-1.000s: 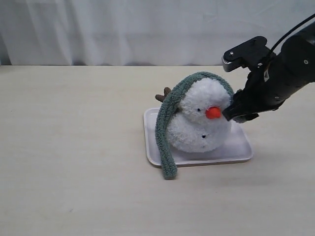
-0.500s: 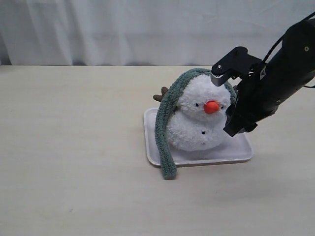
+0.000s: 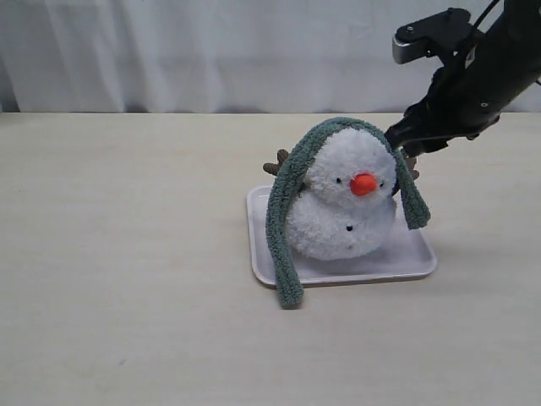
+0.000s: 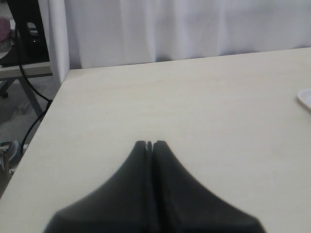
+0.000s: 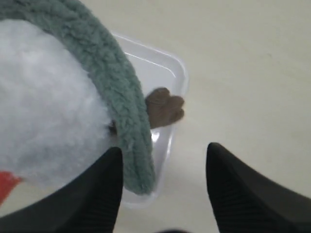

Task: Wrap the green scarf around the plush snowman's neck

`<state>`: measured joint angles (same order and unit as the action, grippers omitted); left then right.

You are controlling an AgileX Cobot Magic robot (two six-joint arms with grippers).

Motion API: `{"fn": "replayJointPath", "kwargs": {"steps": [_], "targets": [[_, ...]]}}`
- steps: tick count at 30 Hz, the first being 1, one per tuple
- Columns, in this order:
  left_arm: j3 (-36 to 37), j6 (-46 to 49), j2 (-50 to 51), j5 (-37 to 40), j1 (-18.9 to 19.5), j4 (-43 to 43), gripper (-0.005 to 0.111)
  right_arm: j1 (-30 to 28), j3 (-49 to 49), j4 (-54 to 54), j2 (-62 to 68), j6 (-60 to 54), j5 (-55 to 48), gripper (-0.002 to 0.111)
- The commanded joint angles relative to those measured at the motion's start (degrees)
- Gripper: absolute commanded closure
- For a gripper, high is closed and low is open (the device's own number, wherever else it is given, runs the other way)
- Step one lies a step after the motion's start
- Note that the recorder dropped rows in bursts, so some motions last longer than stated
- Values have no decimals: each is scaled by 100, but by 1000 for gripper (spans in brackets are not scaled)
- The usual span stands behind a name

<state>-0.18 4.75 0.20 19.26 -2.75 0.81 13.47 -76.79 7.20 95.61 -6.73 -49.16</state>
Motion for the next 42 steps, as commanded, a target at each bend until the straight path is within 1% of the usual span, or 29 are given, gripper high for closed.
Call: {"fn": "replayJointPath", "kwargs": {"steps": [1, 3, 4, 5, 6, 8, 9, 11, 12, 17, 24, 26, 30, 32, 39, 42], "targets": [[18, -28, -20, -74, 16, -8, 107, -221, -364, -1226, 66, -912, 504, 62], [18, -28, -20, -74, 16, -8, 107, -232, -529, -1437, 66, -1190, 640, 71], [18, -28, -20, -74, 16, -8, 107, -208, -630, -1481, 66, -1288, 726, 81], [18, -28, -20, -74, 16, -8, 107, -196, -646, -1756, 89, -1598, 770, 88], [18, -28, -20, -74, 16, -8, 107, -196, -646, -1917, 135, -1838, 732, 88], [18, -28, -20, -74, 16, -8, 107, -218, -676, -1963, 291, -1907, 546, 76], [18, -28, -20, -74, 16, -8, 107, -256, -851, -1938, 473, -1717, 236, 72], [18, -28, -20, -74, 16, -8, 107, -281, -1227, -1938, 765, -1600, -306, 72], [18, -28, -20, -74, 16, -8, 107, -281, -1292, -1911, 841, -1600, -353, 72], [18, -28, -20, -74, 16, -8, 107, -281, -1318, -1695, 1051, -1701, -184, 72], [18, -28, -20, -74, 16, -8, 107, -281, -1318, -1703, 1277, -1928, -103, 72], [18, -28, -20, -74, 16, -8, 107, -281, -1318, -1703, 1303, -1941, 28, 78], [18, -28, -20, -74, 16, -8, 107, -270, -1318, -1841, 1368, -2207, -26, 105], [18, -28, -20, -74, 16, -8, 107, -270, -1318, -2044, 1422, -2436, -83, 104], [18, -28, -20, -74, 16, -8, 107, -270, -1318, -1999, 1486, -2241, -28, 104], [18, -28, -20, -74, 16, -8, 107, -270, -1318, -1999, 1497, -2264, -220, 104]]}}
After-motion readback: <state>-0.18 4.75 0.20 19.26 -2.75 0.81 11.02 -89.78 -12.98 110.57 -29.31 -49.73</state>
